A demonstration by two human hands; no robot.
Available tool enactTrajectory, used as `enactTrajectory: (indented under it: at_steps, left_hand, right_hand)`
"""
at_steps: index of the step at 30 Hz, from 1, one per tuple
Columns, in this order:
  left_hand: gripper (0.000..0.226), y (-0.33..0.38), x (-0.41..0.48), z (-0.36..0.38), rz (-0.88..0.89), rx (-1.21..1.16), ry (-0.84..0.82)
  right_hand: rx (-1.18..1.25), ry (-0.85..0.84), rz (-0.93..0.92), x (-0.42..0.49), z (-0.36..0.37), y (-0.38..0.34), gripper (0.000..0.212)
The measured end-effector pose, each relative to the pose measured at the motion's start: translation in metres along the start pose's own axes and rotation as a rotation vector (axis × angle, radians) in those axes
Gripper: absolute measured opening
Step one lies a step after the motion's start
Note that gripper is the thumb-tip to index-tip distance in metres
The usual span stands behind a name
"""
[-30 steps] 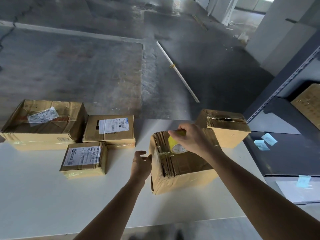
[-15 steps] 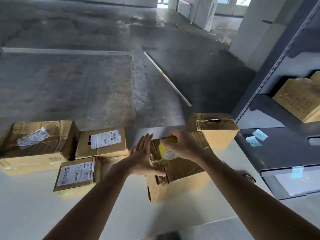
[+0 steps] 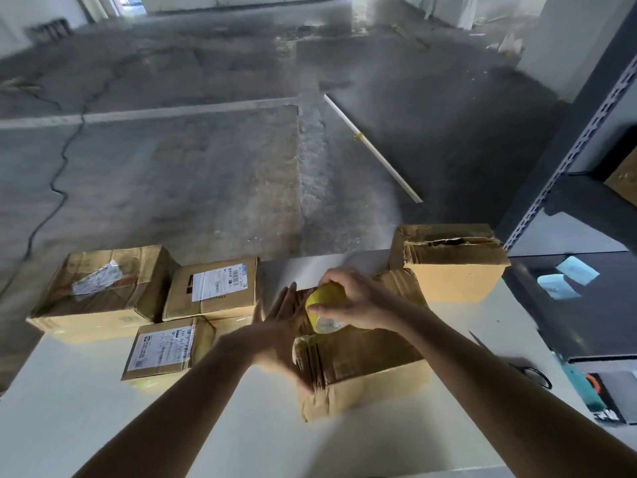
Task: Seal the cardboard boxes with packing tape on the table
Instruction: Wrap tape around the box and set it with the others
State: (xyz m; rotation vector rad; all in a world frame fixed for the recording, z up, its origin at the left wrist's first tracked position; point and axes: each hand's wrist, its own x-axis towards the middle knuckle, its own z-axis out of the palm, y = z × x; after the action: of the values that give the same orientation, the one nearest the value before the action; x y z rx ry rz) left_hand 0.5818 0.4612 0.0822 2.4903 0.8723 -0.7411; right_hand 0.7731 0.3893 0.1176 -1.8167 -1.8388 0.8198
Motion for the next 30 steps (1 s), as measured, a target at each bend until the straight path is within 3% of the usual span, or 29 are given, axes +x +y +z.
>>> enactTrajectory:
  at_steps: [14,23,27,30]
  left_hand:
    - [0.160,0.009,-0.003,0.010,-0.074,-0.012,0.069]
    - [0.156,-0.004,0.005,0.018,0.007,-0.011,0.172]
    - [0.159,-0.010,0.010,0.024,0.026,-0.051,0.171]
    - [0.161,-0.013,0.012,0.026,0.040,-0.065,0.163]
  right_hand:
    - [0.036,-0.073,0.006,0.000,-0.006,0.004,0.050]
    - [-0.011,0.050,0.039,-0.003,0.003,-0.003,0.059]
    - [-0.119,0.029,0.082,-0.004,0.002,-0.008,0.037]
    - [-0.183,0.027,0.140,-0.006,0.001,-0.006,0.033]
